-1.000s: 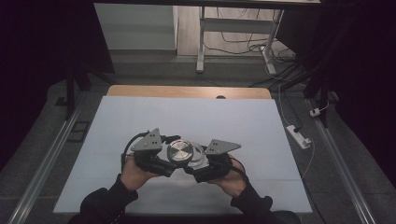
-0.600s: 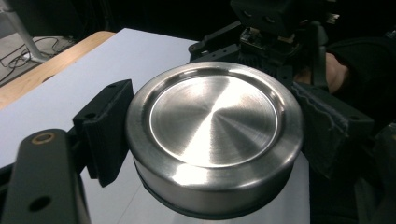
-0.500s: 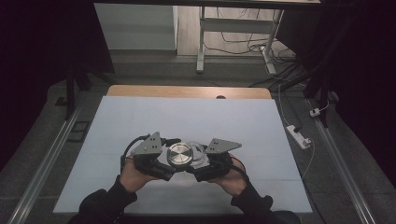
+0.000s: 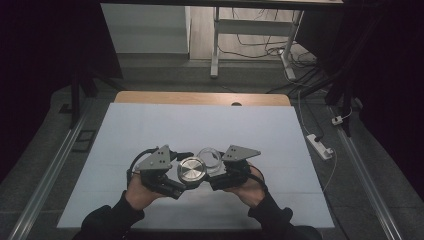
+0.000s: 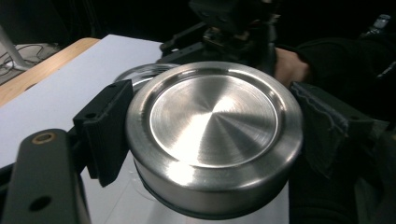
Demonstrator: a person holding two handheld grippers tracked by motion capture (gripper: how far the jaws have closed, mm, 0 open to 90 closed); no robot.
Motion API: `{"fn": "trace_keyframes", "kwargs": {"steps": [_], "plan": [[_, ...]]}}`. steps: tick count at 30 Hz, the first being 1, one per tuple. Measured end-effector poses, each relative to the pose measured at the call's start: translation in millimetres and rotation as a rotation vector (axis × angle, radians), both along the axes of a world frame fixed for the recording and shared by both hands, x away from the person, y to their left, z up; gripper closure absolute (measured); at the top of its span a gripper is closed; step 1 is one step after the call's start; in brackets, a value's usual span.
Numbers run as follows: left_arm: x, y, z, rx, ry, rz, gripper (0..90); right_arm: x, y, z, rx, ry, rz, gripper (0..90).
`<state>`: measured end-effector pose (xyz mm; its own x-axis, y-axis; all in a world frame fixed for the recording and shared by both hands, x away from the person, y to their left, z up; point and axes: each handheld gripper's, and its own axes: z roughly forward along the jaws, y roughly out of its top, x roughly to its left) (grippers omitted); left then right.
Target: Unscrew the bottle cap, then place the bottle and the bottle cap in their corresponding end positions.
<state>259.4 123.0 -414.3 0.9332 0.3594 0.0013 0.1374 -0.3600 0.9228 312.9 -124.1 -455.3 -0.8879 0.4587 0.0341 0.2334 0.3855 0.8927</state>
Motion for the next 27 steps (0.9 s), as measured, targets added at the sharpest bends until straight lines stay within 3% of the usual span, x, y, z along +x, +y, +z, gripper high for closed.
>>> {"fn": "trace_keyframes", "kwargs": {"steps": [14,27], "plan": [[-6.8,-0.5,-4.2,-0.004,0.013,-0.014,19.4,16.8,-2.7,-0.7,0.001,-0.002,-0.034,15.0],[-12.1,-1.9,-18.4,0.014,0.016,0.0,19.4,33.0,0.1,2.9,0.006,-0.007,-0.059,15.0]]}}
